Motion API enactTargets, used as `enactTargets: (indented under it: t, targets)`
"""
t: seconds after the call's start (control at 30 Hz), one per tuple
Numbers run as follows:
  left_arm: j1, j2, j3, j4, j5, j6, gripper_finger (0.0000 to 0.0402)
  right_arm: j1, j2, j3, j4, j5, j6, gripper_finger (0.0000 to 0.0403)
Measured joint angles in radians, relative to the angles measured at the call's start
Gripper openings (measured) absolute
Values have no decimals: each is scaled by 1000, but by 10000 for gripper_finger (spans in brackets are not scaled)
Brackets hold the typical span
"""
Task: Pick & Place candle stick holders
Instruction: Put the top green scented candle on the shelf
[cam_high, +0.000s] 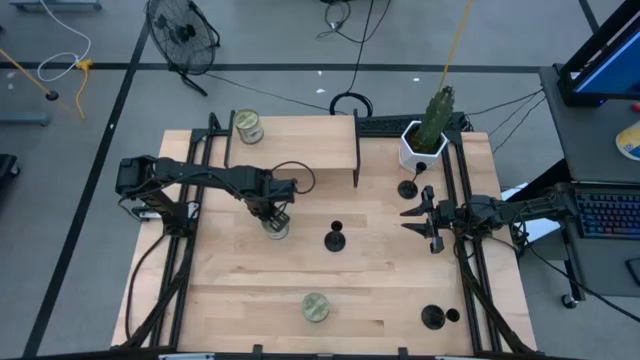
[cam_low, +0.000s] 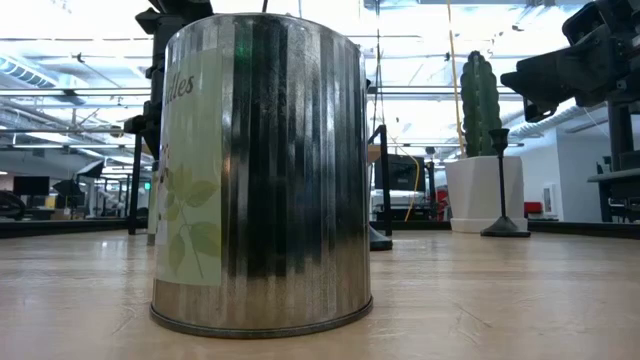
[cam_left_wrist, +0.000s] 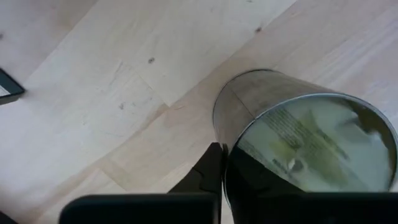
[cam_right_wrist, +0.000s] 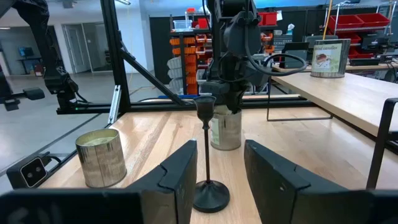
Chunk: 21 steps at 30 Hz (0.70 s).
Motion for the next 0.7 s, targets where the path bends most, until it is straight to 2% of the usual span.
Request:
enactTargets:
  t: [0.2,0.7]
  targets:
    - [-1,0,0,3,-2,9,6,0,0,0,0,0,0,125]
    - [3,-95,-6,-8,-14,17,4,0,0,0,0,0,0,125]
